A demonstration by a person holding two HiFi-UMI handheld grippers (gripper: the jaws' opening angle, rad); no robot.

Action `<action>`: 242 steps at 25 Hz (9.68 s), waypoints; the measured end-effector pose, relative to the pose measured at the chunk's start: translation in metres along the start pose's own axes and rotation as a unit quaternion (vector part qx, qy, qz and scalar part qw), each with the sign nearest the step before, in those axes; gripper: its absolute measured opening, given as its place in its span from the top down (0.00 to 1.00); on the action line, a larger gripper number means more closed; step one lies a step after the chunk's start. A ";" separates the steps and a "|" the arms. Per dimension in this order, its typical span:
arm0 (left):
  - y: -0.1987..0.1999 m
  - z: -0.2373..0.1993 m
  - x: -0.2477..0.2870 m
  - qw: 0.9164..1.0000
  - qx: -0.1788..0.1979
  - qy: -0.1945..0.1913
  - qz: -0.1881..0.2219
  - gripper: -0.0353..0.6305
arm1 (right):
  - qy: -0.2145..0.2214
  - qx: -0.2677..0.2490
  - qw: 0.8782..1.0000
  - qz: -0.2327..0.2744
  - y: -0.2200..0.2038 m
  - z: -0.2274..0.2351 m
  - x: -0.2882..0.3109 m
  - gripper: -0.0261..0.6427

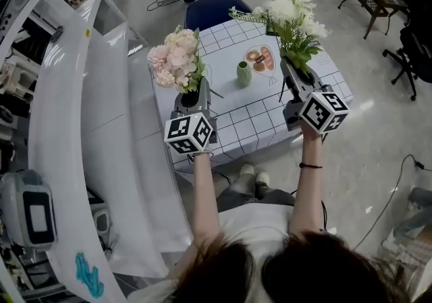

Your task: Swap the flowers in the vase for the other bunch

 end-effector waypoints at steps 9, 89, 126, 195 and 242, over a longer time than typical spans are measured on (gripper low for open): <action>-0.012 -0.022 0.009 1.000 -0.010 -0.001 -0.016 0.86 | -0.013 -0.005 1.000 -0.002 -0.011 0.005 0.026 0.88; -0.030 -0.076 0.054 0.996 -0.034 0.078 -0.032 0.86 | 0.106 -0.010 0.994 -0.025 -0.057 0.040 0.180 0.88; -0.042 -0.056 0.054 0.995 -0.049 0.083 -0.029 0.86 | 0.155 -0.028 0.986 -0.058 -0.096 0.049 0.159 0.88; -0.054 -0.057 0.027 0.991 -0.081 0.103 -0.022 0.86 | 0.120 -0.112 0.969 -0.184 -0.142 0.038 0.115 0.88; -0.065 -0.059 0.033 0.992 -0.089 0.084 -0.041 0.86 | 0.090 -0.103 0.971 -0.194 -0.153 0.040 0.102 0.76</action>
Point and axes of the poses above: the fingertips, and each gripper's own axes: x forward along the fingers, z to its right, y out of its top, the point moved 6 cm from there along -x, backward along the fingers, and after that the axes turned 9 degrees about y, right-handed, at the moved point
